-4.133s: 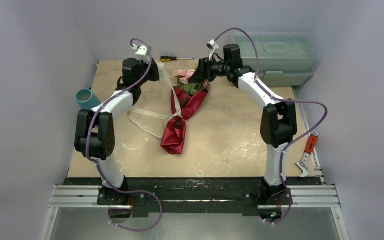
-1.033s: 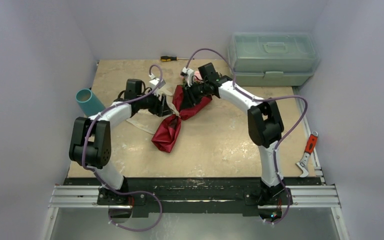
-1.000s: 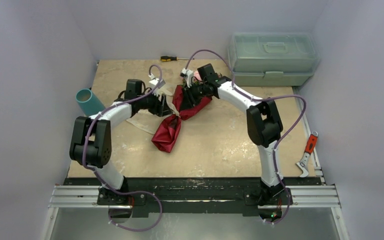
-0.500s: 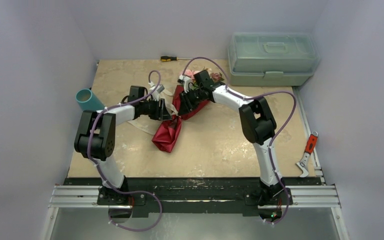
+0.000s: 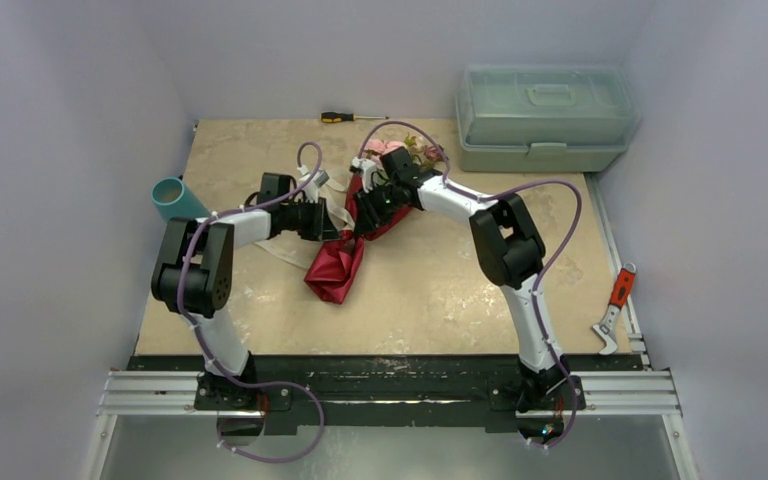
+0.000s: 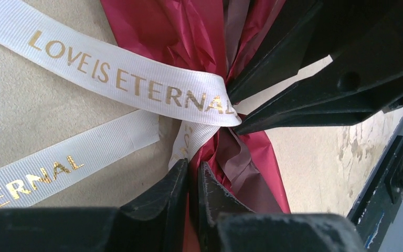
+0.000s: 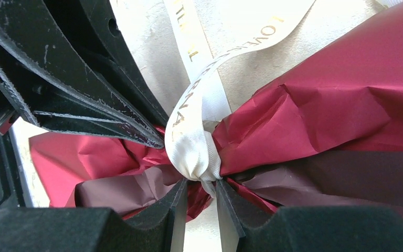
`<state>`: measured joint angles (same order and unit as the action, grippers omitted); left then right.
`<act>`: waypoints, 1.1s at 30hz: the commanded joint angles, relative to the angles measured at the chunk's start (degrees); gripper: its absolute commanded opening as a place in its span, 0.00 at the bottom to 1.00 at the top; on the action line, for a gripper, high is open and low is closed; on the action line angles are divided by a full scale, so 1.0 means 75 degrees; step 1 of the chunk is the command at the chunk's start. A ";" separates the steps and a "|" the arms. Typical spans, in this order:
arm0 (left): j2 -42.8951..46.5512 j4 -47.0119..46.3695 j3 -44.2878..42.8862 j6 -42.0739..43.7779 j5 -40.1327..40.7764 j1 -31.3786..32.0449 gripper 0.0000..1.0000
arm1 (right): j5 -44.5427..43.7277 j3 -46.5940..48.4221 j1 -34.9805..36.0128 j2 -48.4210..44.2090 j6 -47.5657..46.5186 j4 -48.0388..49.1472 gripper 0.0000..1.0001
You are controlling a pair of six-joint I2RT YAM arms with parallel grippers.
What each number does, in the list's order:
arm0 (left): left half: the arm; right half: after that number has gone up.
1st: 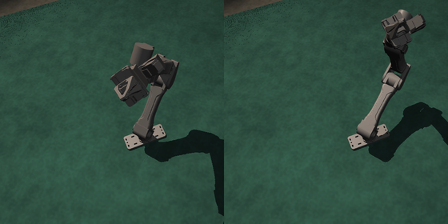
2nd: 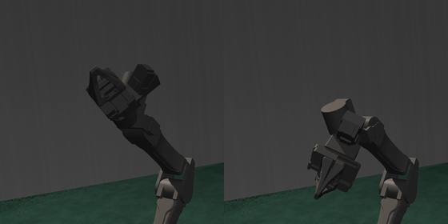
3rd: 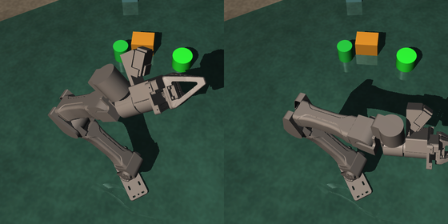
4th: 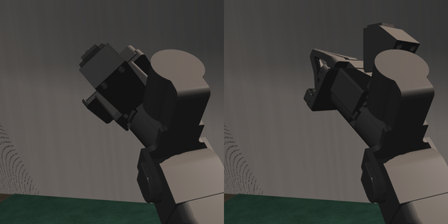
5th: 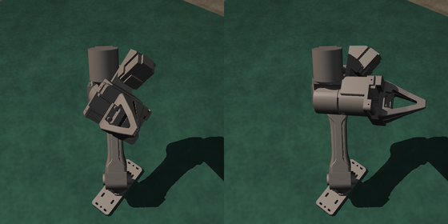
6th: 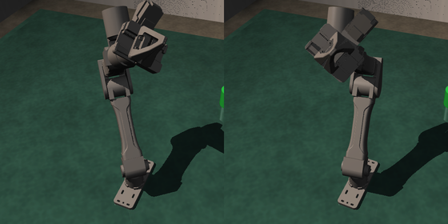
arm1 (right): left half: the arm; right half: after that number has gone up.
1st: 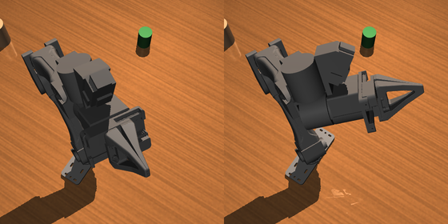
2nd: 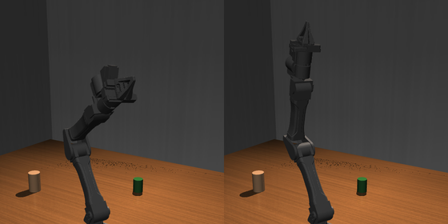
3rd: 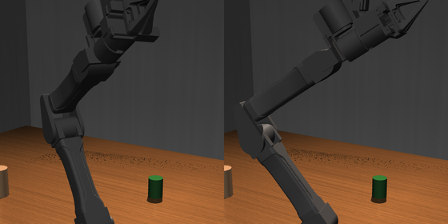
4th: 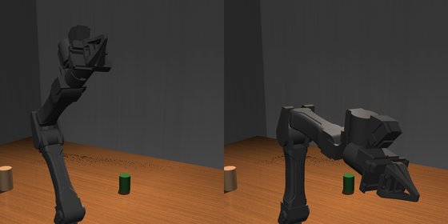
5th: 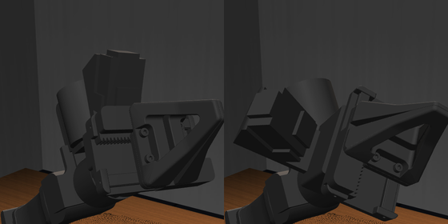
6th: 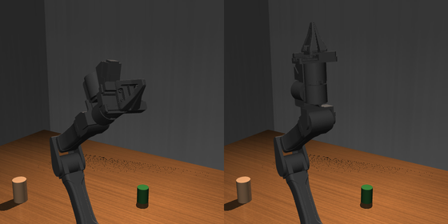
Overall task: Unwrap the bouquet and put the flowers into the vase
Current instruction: Untie the ribbon from the wrapping paper.
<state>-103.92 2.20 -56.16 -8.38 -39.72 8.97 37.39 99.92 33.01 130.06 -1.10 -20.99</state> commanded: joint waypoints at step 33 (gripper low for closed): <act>-0.0727 0.1305 -0.0639 0.0540 0.1773 -0.0060 0.00 | 0.1194 -0.0399 -0.0922 -0.0739 -0.0560 -0.0208 0.00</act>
<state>-107.35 8.23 -60.90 -7.73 -34.98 9.30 43.03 97.43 29.52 128.53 -5.39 -21.61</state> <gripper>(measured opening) 0.009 0.005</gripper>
